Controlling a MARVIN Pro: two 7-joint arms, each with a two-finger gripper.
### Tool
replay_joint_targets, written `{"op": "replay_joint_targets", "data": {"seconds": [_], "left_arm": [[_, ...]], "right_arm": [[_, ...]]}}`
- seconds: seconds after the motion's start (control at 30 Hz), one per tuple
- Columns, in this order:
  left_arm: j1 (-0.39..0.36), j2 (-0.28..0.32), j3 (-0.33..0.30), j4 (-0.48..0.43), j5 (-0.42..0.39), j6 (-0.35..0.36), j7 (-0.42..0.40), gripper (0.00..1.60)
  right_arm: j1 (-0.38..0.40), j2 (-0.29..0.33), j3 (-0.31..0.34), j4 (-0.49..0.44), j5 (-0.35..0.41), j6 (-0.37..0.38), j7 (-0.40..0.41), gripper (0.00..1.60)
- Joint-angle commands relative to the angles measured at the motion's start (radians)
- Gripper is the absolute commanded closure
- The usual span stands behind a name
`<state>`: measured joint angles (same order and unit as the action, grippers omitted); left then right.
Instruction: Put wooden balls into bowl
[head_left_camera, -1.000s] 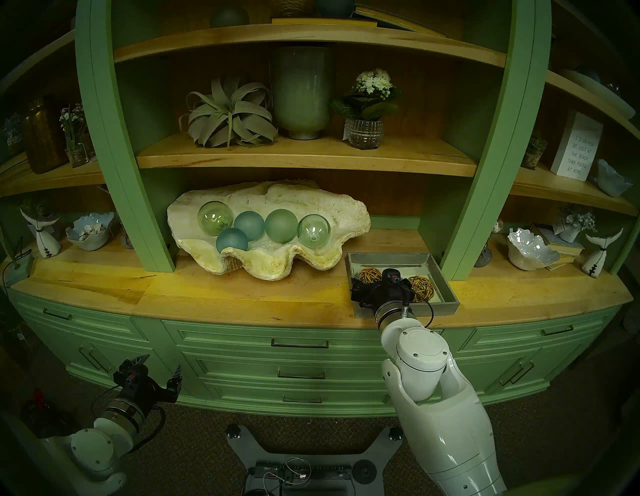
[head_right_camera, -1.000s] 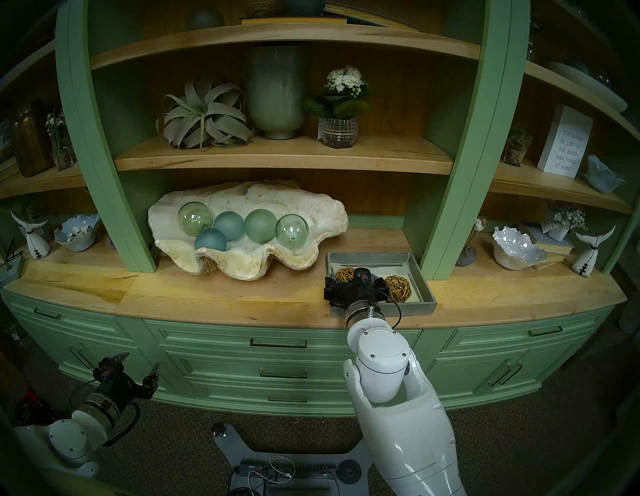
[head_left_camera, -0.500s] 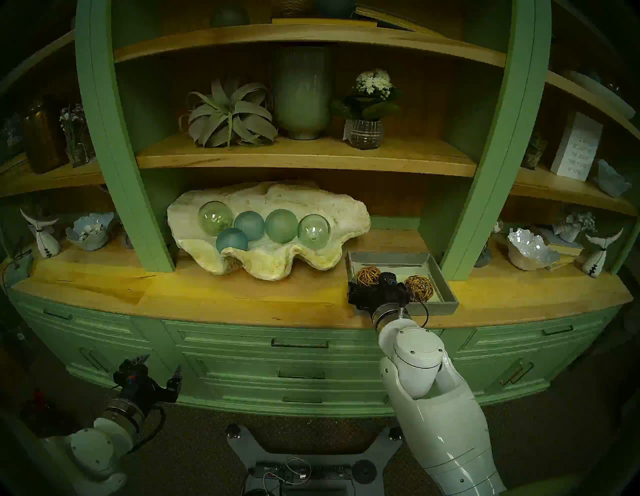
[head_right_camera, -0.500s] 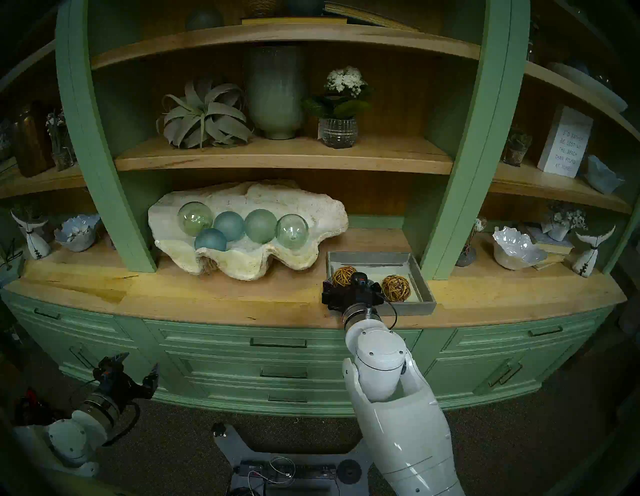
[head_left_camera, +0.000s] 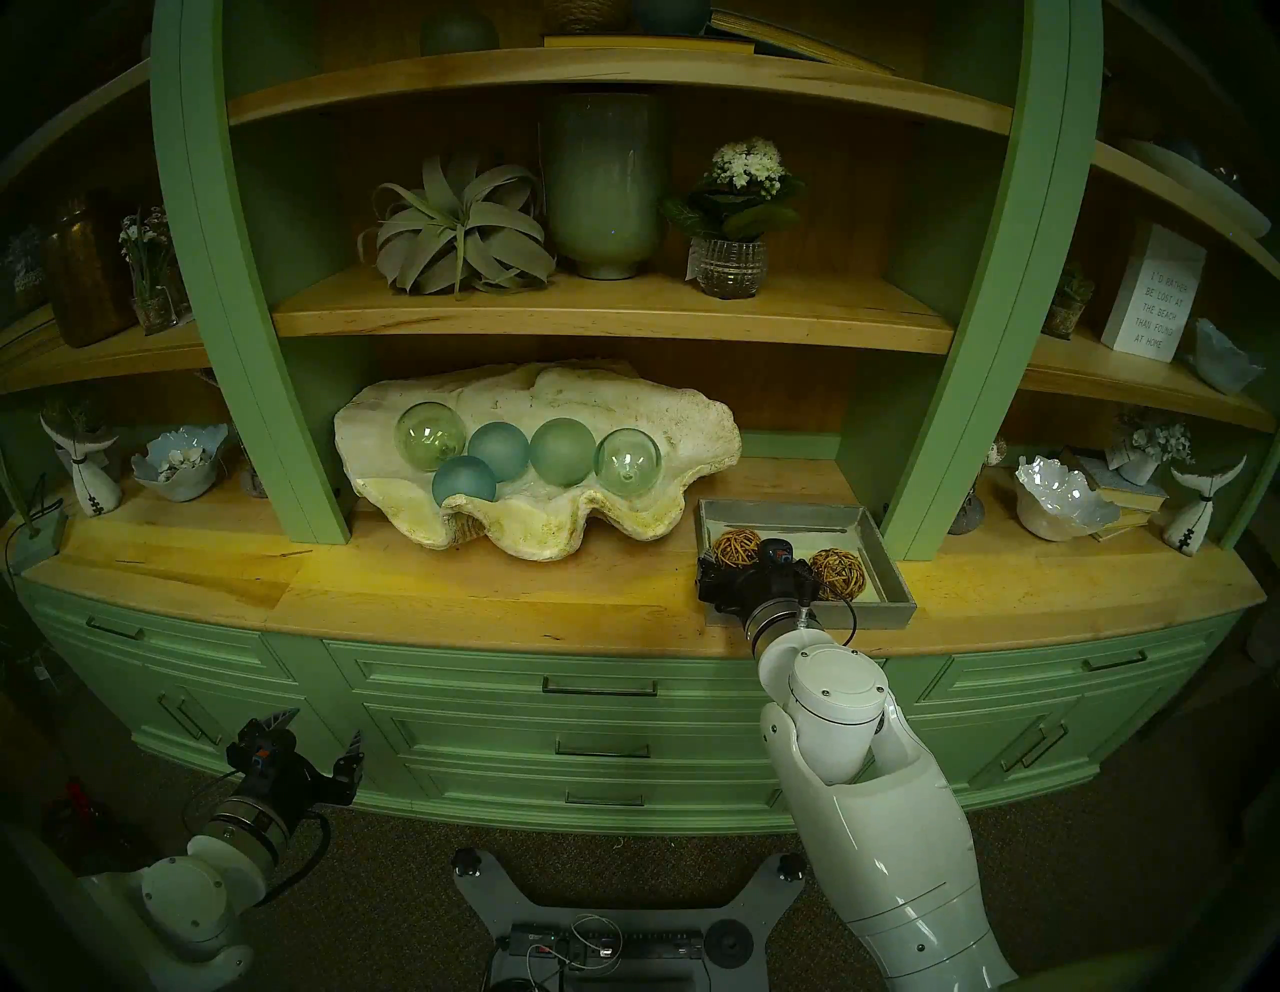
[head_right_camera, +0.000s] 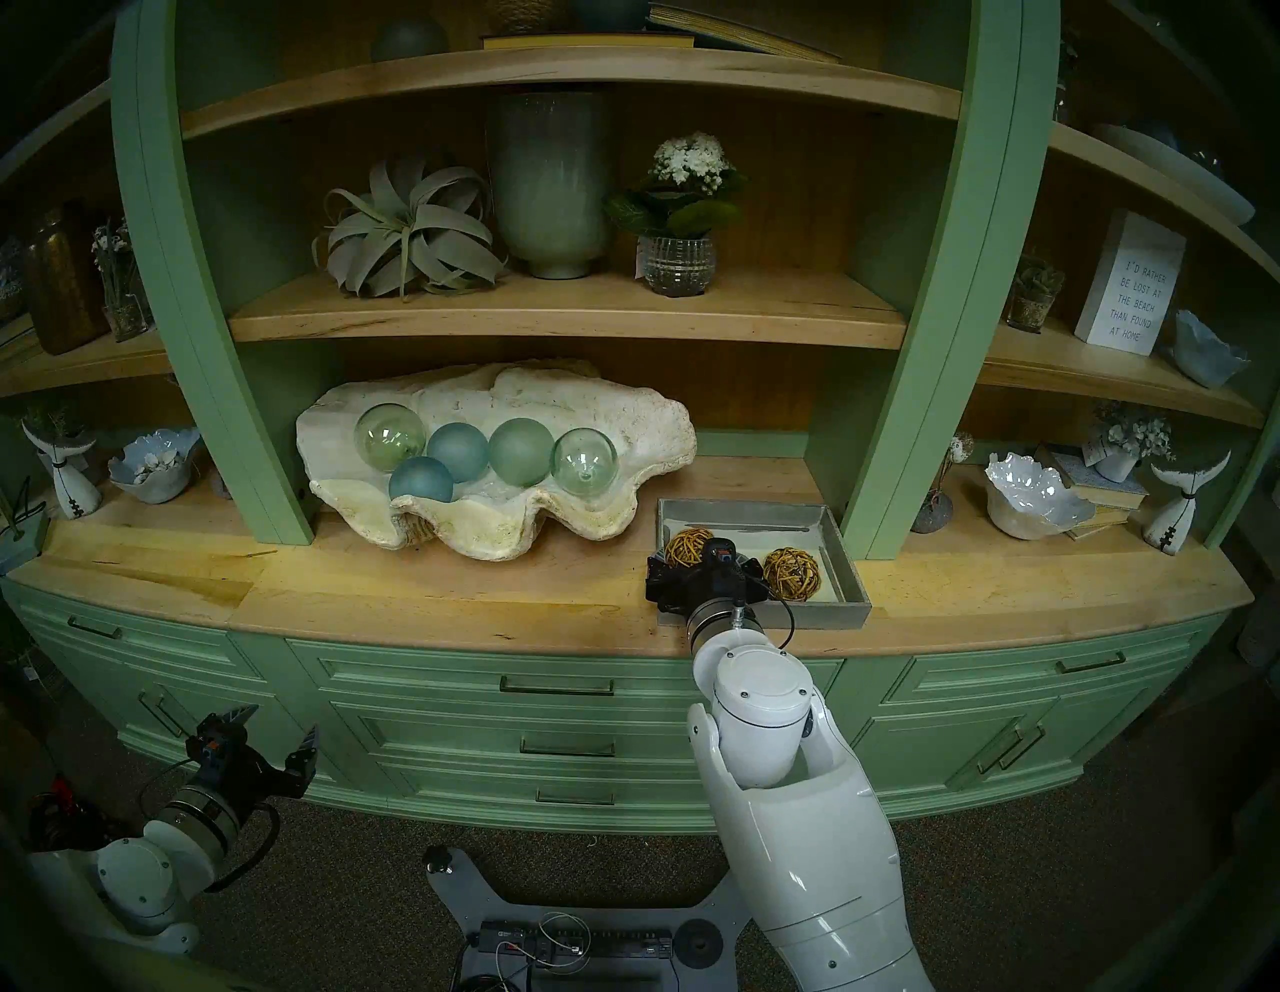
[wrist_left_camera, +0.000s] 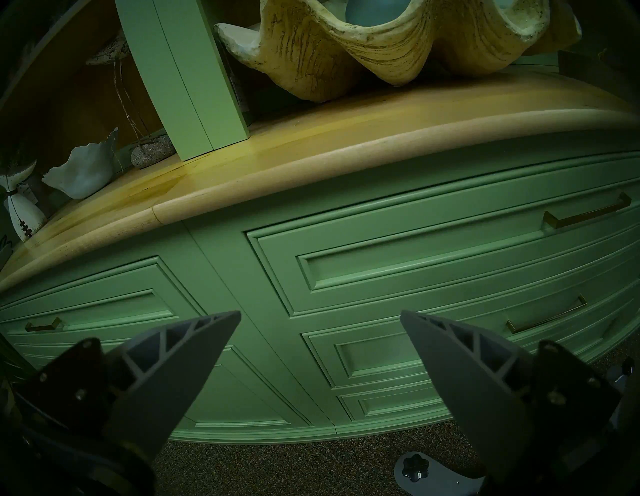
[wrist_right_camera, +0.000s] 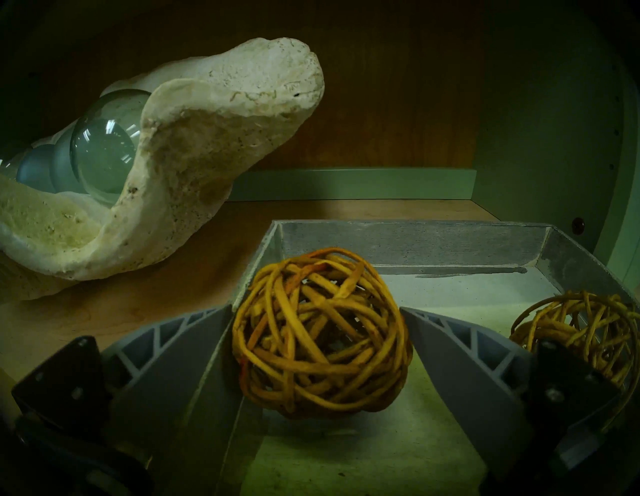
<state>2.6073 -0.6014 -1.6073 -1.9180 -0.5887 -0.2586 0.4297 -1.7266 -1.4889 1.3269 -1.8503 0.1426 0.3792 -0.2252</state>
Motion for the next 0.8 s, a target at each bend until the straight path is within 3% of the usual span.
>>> {"op": "replay_joint_targets", "data": {"seconds": [0.0,0.03,0.1,0.13,0.2,0.23,0.33,0.37,0.43,0.47,0.63,0.67,0.77], "left_arm": [[0.000,0.001,-0.012,-0.012,0.002,-0.013,0.000,0.00],[0.000,0.001,-0.012,-0.012,0.002,-0.013,0.000,0.00],[0.000,0.001,-0.012,-0.012,0.002,-0.013,0.000,0.00],[0.000,0.002,-0.012,-0.012,0.002,-0.013,0.000,0.00],[0.000,0.002,-0.012,-0.012,0.002,-0.013,0.000,0.00],[0.000,0.002,-0.012,-0.012,0.001,-0.013,0.000,0.00],[0.000,0.002,-0.012,-0.012,0.001,-0.013,0.000,0.00],[0.000,0.002,-0.012,-0.012,0.001,-0.013,0.001,0.00],[0.000,0.002,-0.012,-0.012,0.001,-0.013,0.001,0.00],[0.000,0.002,-0.012,-0.012,0.001,-0.013,0.001,0.00],[0.000,0.002,-0.012,-0.012,0.001,-0.013,0.001,0.00],[0.000,0.002,-0.012,-0.012,0.001,-0.013,0.001,0.00],[0.000,0.002,-0.012,-0.012,0.001,-0.013,0.001,0.00]], "right_arm": [[-0.007,0.011,0.005,-0.021,-0.002,-0.004,0.006,0.42],[-0.009,0.012,0.005,-0.020,-0.003,-0.007,0.007,0.85],[-0.011,0.012,0.006,-0.019,-0.003,-0.008,0.008,0.85],[-0.015,0.013,0.008,-0.022,-0.002,-0.006,0.010,0.97],[-0.020,0.015,0.010,-0.023,-0.001,-0.005,0.013,0.97],[-0.021,0.015,0.010,-0.023,-0.001,-0.007,0.014,1.06],[-0.025,0.017,0.012,-0.023,-0.001,-0.006,0.017,1.06],[-0.027,0.017,0.013,-0.022,-0.002,-0.009,0.019,1.27],[-0.029,0.017,0.015,-0.020,0.000,-0.008,0.021,1.27],[-0.030,0.017,0.016,-0.019,-0.001,-0.010,0.022,1.41],[-0.039,0.019,0.021,-0.015,-0.005,-0.029,0.021,1.44],[-0.039,0.019,0.023,-0.017,-0.005,-0.028,0.023,1.51],[-0.041,0.025,0.026,-0.038,-0.012,-0.037,0.021,1.44]]}}
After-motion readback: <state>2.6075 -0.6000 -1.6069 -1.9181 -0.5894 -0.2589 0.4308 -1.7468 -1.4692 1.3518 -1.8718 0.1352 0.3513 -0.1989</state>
